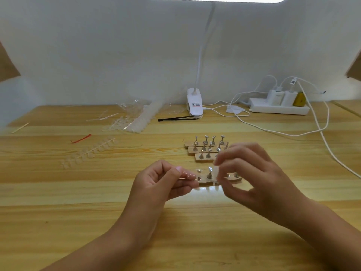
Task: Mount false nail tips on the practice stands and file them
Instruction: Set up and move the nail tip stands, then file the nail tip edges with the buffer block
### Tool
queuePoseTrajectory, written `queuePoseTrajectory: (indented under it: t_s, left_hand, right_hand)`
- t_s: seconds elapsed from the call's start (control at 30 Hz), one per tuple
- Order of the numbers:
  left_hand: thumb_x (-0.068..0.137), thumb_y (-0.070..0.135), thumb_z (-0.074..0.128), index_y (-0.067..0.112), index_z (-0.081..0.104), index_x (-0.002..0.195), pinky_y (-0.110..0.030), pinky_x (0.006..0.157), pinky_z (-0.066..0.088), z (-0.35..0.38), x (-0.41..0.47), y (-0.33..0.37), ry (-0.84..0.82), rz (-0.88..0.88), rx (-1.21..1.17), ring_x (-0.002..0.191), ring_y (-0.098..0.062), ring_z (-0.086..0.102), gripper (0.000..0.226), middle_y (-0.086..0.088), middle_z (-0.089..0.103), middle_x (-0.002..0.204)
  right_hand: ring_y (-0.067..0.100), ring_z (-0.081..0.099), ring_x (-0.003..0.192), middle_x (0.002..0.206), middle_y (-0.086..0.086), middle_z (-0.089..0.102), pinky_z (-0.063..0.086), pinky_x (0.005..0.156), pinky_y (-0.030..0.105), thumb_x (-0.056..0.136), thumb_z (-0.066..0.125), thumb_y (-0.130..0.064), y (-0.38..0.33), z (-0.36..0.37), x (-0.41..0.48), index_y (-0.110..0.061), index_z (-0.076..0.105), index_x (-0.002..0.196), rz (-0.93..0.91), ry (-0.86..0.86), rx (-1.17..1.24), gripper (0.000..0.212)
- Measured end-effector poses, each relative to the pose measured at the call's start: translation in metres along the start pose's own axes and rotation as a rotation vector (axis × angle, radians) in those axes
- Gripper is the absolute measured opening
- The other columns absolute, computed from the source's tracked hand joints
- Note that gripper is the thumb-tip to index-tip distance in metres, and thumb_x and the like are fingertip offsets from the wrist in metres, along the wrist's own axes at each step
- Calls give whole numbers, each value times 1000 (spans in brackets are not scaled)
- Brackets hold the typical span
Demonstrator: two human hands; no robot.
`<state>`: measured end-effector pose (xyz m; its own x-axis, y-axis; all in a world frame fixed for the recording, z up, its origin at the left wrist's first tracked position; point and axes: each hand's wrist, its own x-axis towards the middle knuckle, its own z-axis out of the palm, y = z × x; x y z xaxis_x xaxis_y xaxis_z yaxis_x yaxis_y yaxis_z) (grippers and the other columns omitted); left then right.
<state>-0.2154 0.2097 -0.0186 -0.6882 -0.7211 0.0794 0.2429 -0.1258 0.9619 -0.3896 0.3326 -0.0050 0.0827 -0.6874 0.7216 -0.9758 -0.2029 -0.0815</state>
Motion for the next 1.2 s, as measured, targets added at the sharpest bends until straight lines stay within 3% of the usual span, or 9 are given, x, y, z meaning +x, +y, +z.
queuePoseTrajectory:
  t_s: [0.2,0.4,0.67,0.8,0.9,1.0,1.1,1.17,1.2]
  left_hand:
    - [72,33,67,7,64,76,-20,65,57,-1,1,1,11,74,16,78,-25,75,26,-12,76,84]
    - [73,34,67,12,64,70,-21,67,57,0,-1,0,4,88,26,80,-26,75,22,-12,76,85]
    - [80,25,68,21,66,62,-21,66,57,-1,1,2,7,-27,-99,81,-26,75,18,-17,75,88]
    - [93,12,61,22,67,55,-19,62,56,-1,4,-1,22,-115,-187,78,-23,75,39,-15,75,82]
    - [94,11,61,14,66,64,-20,62,57,-3,5,1,11,-149,-191,79,-24,75,31,-14,75,83]
    - [97,20,60,14,65,86,-21,73,57,-4,3,3,-89,122,37,87,-21,74,13,-5,75,95]
    - [100,25,53,18,61,97,-27,78,55,-11,5,9,-181,688,420,88,-17,70,11,1,67,99]
    - [104,21,48,13,56,100,-29,77,53,-17,7,11,-260,1061,693,88,-17,65,12,-3,63,98]
    - [104,21,49,14,56,100,-28,77,52,-20,9,12,-269,1176,788,88,-15,63,11,-2,61,98]
  right_hand:
    - [4,49,106,112,-12,57,38,91,7,90,56,-31,-6,-5,1,-16,64,111,201,30,118,27]
    - [10,57,100,101,-9,64,42,86,13,85,63,-33,-11,-4,3,-14,69,92,183,37,148,21]
    - [14,61,86,90,-4,69,50,80,30,88,66,-23,-11,1,1,-19,67,90,-120,65,-25,5]
    - [17,61,79,86,-1,68,51,70,31,87,65,-21,-11,0,3,-12,75,75,-151,28,-89,18]
    - [12,63,77,86,-4,67,50,69,26,86,66,-22,-15,2,3,-13,73,77,-59,2,41,15]
    - [15,65,72,80,-4,66,50,70,16,80,80,-28,-19,-1,7,-24,70,79,336,70,507,10]
    - [19,65,66,74,10,67,56,64,22,47,95,-47,-13,-6,11,-13,72,75,835,-26,1098,50]
    - [18,61,60,71,13,61,57,58,26,34,100,-36,-9,-4,14,-9,70,71,1052,-109,1410,54]
    - [17,60,58,70,13,60,57,55,28,39,99,-27,-9,-3,16,-9,70,69,1127,-111,1502,46]
